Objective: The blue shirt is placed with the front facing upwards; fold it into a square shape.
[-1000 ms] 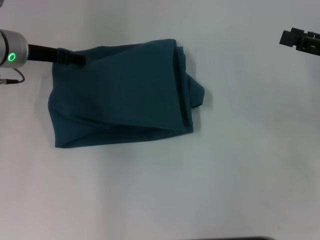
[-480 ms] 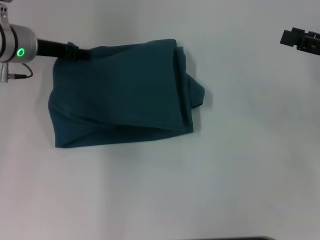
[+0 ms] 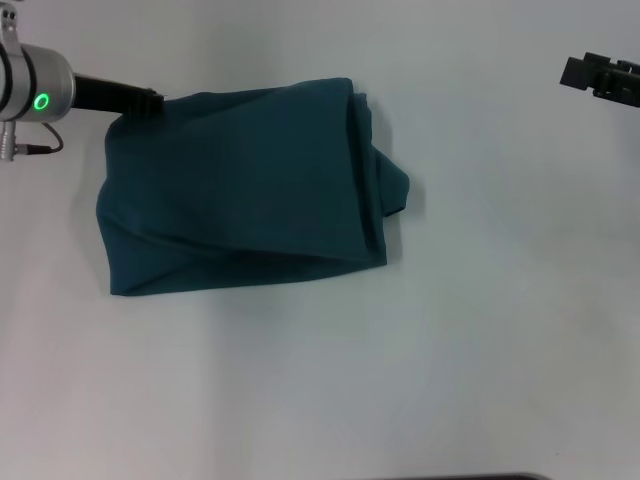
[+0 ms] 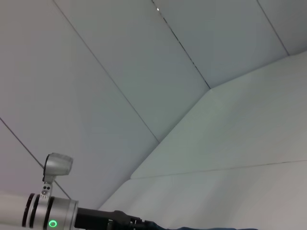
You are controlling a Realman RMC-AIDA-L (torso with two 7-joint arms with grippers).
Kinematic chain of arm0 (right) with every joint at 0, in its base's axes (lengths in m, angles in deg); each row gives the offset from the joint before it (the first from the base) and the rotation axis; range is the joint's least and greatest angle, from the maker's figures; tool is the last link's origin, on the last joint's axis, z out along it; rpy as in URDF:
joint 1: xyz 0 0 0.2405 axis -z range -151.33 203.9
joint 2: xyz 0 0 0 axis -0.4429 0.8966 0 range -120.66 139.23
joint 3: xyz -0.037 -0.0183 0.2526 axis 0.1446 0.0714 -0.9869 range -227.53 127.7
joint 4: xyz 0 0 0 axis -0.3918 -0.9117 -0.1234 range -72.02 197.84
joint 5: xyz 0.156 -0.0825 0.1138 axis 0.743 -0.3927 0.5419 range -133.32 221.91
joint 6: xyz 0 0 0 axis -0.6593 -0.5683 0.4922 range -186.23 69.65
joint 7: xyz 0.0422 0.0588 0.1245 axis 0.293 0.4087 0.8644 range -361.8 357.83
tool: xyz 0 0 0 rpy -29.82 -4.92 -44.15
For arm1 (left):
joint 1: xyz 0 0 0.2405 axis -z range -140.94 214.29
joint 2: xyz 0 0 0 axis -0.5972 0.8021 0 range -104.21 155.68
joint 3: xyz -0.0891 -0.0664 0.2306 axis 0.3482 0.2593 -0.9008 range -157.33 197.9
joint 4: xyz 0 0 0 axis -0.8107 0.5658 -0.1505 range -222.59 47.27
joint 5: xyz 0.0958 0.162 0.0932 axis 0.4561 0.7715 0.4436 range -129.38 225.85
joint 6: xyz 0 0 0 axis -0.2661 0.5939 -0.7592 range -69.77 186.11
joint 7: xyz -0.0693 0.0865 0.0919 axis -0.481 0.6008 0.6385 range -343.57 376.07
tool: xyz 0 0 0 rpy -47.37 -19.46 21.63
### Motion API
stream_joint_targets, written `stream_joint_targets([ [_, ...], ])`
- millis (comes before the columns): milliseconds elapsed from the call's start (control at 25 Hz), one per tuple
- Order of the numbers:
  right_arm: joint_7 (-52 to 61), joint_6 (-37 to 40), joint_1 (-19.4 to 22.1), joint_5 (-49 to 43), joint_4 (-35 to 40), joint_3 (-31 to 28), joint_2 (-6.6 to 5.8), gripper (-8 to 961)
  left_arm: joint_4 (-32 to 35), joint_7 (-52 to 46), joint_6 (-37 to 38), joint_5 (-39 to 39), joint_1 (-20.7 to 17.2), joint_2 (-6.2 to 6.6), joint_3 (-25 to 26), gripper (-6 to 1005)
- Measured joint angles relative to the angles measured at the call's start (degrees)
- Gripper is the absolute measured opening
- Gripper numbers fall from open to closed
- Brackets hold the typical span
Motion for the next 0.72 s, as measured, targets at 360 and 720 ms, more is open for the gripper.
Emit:
stream_joint_targets([
  [360, 0.1, -0.58, -0.21, 0.0, 0.0, 0.0, -0.01, 903, -3.03, -0.49, -0.12, 0.11, -0.81, -0.42, 0.5, 82],
  [720, 0.25, -0.68, -0.38, 0.0, 0.0, 0.0, -0.09, 903, -4.59, -2.48, -0.14, 0.29, -2.28, -0.18, 0.69, 20],
])
